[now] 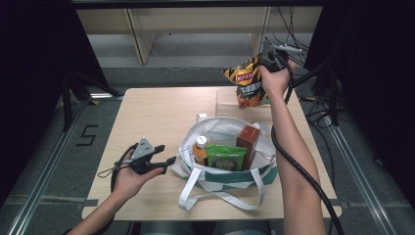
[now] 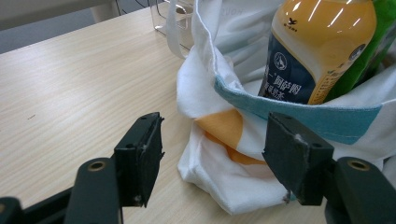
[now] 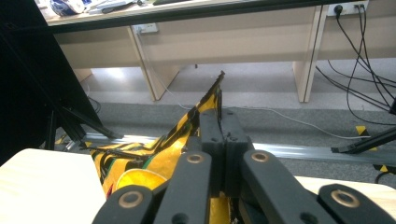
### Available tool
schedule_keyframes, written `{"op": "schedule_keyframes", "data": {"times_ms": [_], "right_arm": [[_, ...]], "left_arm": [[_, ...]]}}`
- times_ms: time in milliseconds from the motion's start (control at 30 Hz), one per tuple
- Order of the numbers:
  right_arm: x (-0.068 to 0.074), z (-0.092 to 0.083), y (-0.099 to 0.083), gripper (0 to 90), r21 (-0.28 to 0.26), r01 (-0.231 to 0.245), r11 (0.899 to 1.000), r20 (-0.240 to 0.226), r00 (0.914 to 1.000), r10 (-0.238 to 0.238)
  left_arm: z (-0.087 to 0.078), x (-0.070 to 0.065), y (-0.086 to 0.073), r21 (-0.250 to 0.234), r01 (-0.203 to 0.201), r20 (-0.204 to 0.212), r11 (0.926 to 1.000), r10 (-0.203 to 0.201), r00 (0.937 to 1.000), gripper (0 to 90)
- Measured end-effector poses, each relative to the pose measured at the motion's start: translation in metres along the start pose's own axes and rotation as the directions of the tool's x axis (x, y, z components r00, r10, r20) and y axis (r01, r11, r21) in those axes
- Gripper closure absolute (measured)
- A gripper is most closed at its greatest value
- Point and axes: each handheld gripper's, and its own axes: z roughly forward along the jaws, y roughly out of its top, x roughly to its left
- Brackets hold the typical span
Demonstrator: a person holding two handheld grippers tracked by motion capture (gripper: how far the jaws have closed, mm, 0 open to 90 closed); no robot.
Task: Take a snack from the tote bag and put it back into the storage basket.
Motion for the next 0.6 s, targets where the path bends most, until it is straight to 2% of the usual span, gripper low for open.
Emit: {"op": "schedule_keyframes", "data": {"times_ms": [33,167,267,333,500,600], "right_arm": [[0.0006,0.0014,-0.001,90.0,0.007,-0.01,1.0,0.006,0.9999,0.01],[-0.0011,0.0037,-0.0019,90.0,0.008,0.01,1.0,0.003,0.9999,-0.01],[0.0011,0.0045,-0.0027,90.0,0.016,-0.013,1.0,-0.008,0.9999,0.013],[-0.0002,0.0061,-0.0037,90.0,0.011,0.004,1.0,0.001,1.0,-0.005],[-0.0018,0.0088,-0.0054,90.0,0.013,-0.013,1.0,0.0,0.9999,0.013],[-0.0039,0.0094,-0.0054,90.0,0.02,-0.008,1.0,0.012,0.9999,0.008]], "left_arm": [[0.0,0.0001,0.0,0.0,0.0,0.0,1.0,0.0,1.0,36.5],[-0.0001,0.0005,-0.0003,0.0,0.002,-0.003,1.0,-0.002,1.0,36.5],[-0.0001,0.0008,-0.0003,0.003,-0.002,-0.004,1.0,0.002,1.0,36.5],[-0.0001,0.0006,-0.0001,0.002,-0.003,-0.004,1.0,0.003,1.0,36.5],[-0.0001,0.0001,-0.0005,0.004,0.004,-0.007,1.0,-0.004,1.0,36.5],[-0.0001,0.0003,-0.0004,0.004,0.0,-0.006,1.0,0.0,1.0,36.5]]}}
